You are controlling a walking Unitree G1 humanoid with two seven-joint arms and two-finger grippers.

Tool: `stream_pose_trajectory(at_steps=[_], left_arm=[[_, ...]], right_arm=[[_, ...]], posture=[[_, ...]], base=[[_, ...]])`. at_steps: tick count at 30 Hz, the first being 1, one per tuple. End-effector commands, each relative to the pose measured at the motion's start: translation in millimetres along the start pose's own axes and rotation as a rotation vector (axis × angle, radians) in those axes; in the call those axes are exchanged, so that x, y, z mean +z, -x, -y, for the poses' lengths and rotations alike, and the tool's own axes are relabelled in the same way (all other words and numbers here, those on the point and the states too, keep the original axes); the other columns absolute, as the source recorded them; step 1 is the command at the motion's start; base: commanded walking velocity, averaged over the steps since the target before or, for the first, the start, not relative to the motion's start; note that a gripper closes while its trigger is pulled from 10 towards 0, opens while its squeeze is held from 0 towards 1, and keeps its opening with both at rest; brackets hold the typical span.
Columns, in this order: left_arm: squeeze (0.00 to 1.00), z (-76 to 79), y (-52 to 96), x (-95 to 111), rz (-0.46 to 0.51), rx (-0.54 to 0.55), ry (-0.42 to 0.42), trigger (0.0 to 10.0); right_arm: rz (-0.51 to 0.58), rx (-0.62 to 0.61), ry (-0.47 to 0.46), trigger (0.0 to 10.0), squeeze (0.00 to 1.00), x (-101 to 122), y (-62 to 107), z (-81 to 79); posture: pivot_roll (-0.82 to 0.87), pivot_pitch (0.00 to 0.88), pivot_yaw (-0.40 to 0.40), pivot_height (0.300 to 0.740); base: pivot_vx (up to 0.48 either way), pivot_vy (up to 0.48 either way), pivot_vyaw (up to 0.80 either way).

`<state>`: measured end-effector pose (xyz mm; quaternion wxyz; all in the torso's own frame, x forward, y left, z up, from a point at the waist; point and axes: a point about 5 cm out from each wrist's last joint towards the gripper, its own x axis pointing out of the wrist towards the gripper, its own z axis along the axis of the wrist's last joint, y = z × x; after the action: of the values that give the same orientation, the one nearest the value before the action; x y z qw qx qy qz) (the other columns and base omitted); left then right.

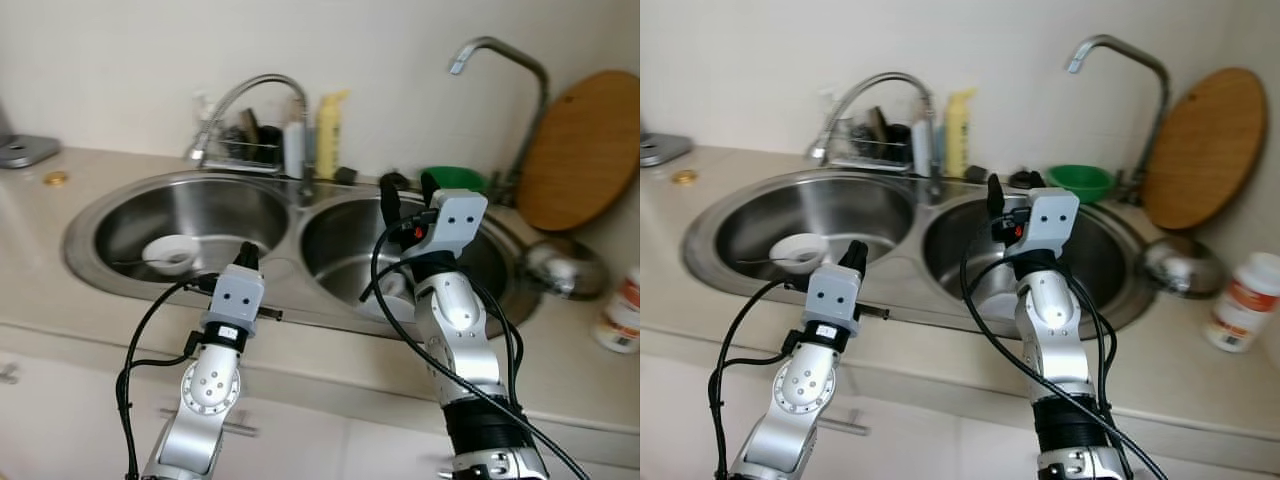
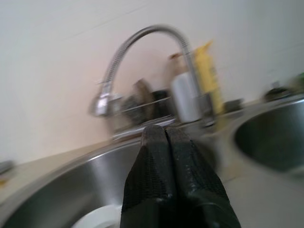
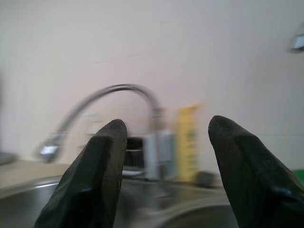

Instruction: Kitchen organization

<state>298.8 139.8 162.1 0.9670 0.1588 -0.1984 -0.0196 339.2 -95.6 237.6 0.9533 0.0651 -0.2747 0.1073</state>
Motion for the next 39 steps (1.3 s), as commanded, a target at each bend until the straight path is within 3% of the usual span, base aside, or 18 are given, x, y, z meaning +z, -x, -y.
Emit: stream_pose_trajectory(at_steps=[1, 39], left_arm=[[0.00, 0.0, -2.1, 4.7, 0.018, 0.004, 0.001, 10.0], [0.00, -1.2, -5.4, 8.8, 0.047, 0.009, -0.008, 10.0]], right_arm=[[0.026, -0.004, 0.004, 10.0, 0.00, 6.0, 5.0, 2.6], [0.024, -0.017, 0.029, 10.0, 0.00, 8.6, 17.4, -2.0]], posture=[[0.05, 0.000, -0.015, 0.740], [0.04, 0.000, -0.007, 0.740]], base=[[0.000, 0.480, 0.00], [0.000, 0.480, 0.00]])
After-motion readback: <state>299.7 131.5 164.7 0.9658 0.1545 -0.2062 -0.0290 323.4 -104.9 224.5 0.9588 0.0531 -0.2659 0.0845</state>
